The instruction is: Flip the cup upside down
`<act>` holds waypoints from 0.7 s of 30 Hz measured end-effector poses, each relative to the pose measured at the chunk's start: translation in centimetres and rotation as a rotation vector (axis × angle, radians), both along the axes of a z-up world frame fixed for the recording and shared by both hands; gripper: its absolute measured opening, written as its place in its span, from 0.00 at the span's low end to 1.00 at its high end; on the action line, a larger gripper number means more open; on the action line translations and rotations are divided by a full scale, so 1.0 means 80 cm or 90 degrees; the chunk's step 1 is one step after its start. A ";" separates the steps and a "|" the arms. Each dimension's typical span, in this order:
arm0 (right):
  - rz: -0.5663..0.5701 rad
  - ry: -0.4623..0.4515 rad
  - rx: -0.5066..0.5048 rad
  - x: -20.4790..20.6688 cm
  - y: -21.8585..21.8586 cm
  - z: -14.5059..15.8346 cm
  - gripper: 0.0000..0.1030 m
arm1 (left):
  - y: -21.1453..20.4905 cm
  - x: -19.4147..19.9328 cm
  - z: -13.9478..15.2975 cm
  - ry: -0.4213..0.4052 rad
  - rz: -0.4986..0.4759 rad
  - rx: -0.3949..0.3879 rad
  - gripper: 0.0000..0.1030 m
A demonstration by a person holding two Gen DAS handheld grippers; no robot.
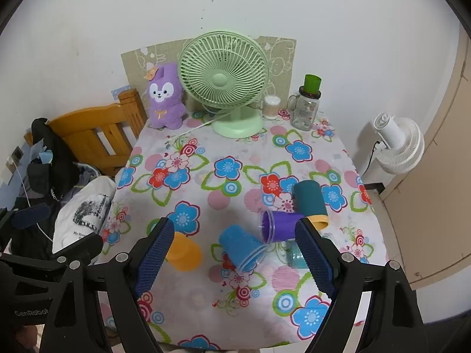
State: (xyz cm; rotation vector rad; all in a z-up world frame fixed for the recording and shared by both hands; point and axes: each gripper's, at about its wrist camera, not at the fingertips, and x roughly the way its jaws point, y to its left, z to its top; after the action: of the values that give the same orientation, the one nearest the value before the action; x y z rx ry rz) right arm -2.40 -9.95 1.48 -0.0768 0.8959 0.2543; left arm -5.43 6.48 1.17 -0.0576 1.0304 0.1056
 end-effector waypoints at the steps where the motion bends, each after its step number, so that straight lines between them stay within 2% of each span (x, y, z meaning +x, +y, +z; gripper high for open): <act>1: 0.000 0.000 0.000 0.000 0.001 0.000 0.84 | -0.001 0.000 0.001 -0.001 0.000 -0.001 0.99; 21: -0.008 -0.001 -0.010 0.001 -0.007 0.003 0.84 | -0.008 0.001 0.002 -0.003 -0.004 -0.001 0.99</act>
State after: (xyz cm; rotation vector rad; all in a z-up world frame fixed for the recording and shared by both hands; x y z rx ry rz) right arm -2.34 -10.54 1.72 -0.0856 0.8971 0.2365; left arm -5.36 5.81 1.35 -0.0557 1.0252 0.0987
